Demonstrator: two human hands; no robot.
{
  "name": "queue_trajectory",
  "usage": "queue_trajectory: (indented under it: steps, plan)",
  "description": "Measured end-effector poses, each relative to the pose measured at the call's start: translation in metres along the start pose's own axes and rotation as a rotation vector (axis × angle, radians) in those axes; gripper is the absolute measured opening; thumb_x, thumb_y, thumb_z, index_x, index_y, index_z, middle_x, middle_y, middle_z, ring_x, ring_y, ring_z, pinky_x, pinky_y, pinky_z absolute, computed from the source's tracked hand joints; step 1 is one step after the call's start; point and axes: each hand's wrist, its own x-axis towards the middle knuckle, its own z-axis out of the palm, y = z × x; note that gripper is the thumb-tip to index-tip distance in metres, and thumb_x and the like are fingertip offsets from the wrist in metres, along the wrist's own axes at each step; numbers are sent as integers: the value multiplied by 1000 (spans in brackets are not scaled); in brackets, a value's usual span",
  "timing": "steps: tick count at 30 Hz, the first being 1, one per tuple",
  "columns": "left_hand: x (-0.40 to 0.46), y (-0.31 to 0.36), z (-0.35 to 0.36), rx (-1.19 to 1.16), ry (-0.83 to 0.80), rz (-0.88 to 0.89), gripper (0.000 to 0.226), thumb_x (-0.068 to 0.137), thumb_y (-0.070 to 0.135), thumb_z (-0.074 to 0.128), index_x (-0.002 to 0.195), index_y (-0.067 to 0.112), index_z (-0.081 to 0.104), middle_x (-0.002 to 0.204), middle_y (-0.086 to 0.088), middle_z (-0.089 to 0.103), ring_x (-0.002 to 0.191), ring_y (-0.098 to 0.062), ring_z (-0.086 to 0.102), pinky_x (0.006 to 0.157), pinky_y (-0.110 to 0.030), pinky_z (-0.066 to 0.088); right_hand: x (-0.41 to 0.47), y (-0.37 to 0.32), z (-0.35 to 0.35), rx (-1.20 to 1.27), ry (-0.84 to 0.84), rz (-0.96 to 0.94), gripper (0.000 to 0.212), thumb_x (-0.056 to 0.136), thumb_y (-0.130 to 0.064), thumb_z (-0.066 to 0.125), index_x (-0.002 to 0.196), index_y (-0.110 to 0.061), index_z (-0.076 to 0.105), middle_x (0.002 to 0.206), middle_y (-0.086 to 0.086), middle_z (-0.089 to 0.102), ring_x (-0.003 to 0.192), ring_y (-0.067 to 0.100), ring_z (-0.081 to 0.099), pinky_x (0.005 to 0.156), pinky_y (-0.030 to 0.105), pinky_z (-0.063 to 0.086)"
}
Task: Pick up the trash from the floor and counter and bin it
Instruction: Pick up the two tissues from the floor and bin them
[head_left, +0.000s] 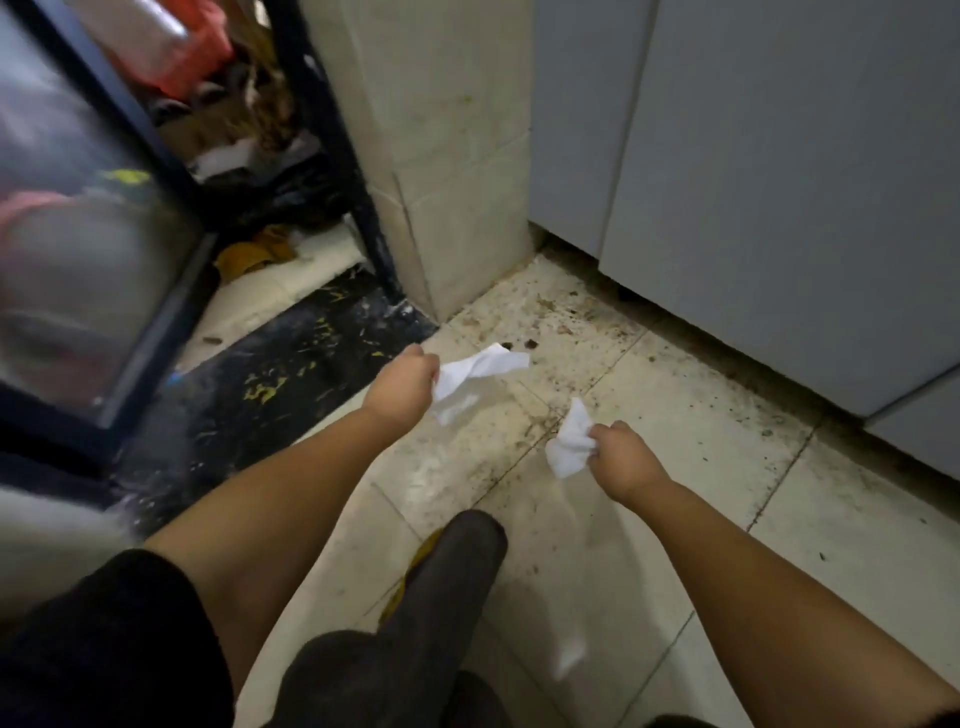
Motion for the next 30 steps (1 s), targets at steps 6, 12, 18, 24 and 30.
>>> queue_trajectory:
  steps: [6,12,18,24,30]
  plan:
    - [-158,-68,-49,0,100,-247,15,87,-3,50,90,4,63,93,-6,44,80,-24,49,73,-30,41,-45,-105,43,-30,-55,-302,32,94,-6,44,122,4,55,125,27,51,111,38,54,93,33,44]
    - [-305,-162,-122,66,166,-457,20,82,-6,47,73,12,50,99,-20,53,87,-37,57,73,-41,44,-117,-247,91,-76,-145,-621,29,94,-8,43,119,0,56,120,21,51,106,39,56,90,34,46]
    - [-403,-261,-148,79,256,-660,24,81,-5,49,71,17,48,98,-20,56,88,-37,58,74,-42,46,-179,-384,136,-136,-136,-915,24,92,-9,44,112,-5,57,114,17,52,98,36,56,81,38,46]
    - [-451,-349,-93,64,49,-766,14,86,1,47,80,9,56,95,-12,47,80,-32,52,71,-42,44,-237,-482,230,-316,-193,-1114,26,93,-8,43,117,-6,55,120,15,48,103,37,55,86,44,49]
    - [-442,-393,-26,124,-333,-776,29,94,13,50,123,8,56,133,-16,48,114,-34,56,91,-41,48,-222,-511,329,-862,-354,-1010,41,95,-10,48,136,-6,45,139,18,37,125,39,44,100,47,43]
